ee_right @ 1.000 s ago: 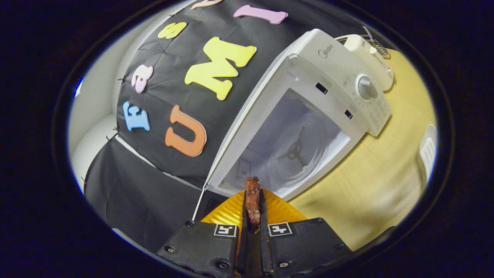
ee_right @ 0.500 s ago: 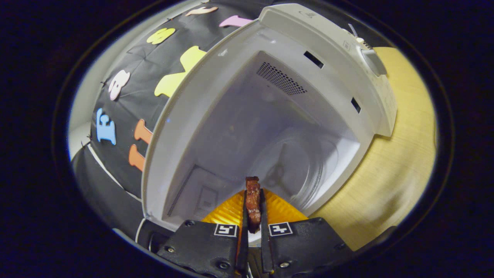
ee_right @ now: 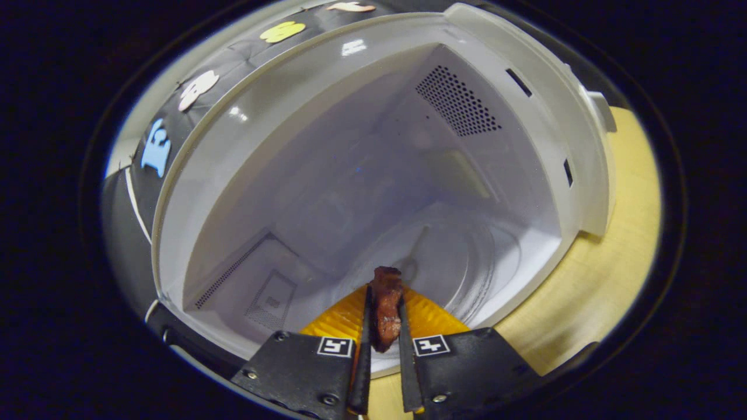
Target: Open the microwave oven with the left hand, put the food in, and close the microwave oven.
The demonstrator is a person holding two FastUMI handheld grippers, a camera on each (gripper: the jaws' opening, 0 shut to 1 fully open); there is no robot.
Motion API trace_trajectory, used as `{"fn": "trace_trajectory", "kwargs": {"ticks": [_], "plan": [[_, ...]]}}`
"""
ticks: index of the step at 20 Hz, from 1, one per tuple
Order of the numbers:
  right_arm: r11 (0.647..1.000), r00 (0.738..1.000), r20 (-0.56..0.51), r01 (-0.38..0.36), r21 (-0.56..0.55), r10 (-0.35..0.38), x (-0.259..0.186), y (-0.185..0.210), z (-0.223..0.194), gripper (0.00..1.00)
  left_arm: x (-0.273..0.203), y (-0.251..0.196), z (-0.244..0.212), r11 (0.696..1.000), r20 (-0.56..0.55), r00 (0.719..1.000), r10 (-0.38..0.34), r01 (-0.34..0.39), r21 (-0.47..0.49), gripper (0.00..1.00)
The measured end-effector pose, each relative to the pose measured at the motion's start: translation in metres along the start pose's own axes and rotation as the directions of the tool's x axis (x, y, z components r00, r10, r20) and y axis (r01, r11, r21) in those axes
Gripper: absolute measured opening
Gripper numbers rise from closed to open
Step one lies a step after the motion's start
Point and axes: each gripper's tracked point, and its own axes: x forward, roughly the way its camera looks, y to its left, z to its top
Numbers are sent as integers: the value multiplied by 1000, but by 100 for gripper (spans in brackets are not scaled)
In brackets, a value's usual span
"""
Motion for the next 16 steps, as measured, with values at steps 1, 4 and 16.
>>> {"fn": "trace_trajectory", "kwargs": {"ticks": [1, 4, 16], "plan": [[999, 1000, 4, 5, -39, -5, 1, 3, 3, 17, 0, 0, 1, 1000, 2, 1000, 0, 0, -3, 94], [985, 1000, 12, 26, -170, -25, 2, 1, 8, 32, 4, -2, 3, 1000, 4, 1000, -3, 3, -10, 94], [922, 999, 27, 49, -385, -41, -30, -13, 31, 84, 7, -8, 9, 1000, 22, 1000, -4, 4, -9, 94]]}}
